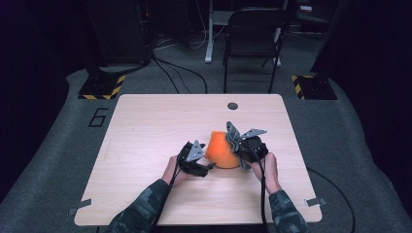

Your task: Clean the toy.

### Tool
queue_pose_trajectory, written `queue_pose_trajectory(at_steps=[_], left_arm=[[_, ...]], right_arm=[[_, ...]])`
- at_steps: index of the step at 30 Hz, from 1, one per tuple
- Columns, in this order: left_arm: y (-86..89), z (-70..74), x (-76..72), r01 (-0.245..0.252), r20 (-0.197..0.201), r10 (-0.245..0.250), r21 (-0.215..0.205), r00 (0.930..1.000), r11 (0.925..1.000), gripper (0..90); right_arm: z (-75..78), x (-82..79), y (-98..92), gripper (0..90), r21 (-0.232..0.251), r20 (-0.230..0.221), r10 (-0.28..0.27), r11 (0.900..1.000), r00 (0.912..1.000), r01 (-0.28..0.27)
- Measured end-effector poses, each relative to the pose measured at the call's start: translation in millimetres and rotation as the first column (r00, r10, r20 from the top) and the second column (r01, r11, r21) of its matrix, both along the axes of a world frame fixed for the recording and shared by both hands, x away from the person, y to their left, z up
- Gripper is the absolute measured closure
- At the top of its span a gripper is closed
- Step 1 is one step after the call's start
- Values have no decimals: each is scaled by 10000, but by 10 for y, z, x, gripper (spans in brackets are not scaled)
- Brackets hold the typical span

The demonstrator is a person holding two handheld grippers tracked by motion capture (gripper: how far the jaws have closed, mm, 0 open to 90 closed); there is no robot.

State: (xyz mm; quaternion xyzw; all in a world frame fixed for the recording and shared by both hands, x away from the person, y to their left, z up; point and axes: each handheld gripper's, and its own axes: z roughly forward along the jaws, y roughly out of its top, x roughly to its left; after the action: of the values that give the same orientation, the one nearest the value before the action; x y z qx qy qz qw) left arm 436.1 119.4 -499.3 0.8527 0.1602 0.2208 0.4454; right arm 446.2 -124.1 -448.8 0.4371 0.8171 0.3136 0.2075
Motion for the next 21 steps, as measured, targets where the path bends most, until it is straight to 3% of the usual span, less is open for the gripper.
queue_pose_trajectory(at_steps=[5,6,13,17,21], left_arm=[[-91,-74,-44,21,852,-107,999,9963,9950,153],[-106,-86,-38,183,927,-282,1063,9953,9942,152],[-180,-147,-24,101,1459,-306,1396,9888,9902,125],[-204,-174,-21,131,1772,-390,1451,9834,9893,162],[-211,-193,-19,182,1788,-431,1382,9829,9902,249]], right_arm=[[0,17,-3,724,24,-7,-6,10000,10000,6],[1,14,-4,724,61,-91,-6,10000,10000,6],[-10,39,-12,723,109,-55,2,9999,10000,-2],[-15,44,-14,724,130,-77,-8,9999,10000,9],[-20,47,-17,724,168,-90,-18,9999,10000,19]])
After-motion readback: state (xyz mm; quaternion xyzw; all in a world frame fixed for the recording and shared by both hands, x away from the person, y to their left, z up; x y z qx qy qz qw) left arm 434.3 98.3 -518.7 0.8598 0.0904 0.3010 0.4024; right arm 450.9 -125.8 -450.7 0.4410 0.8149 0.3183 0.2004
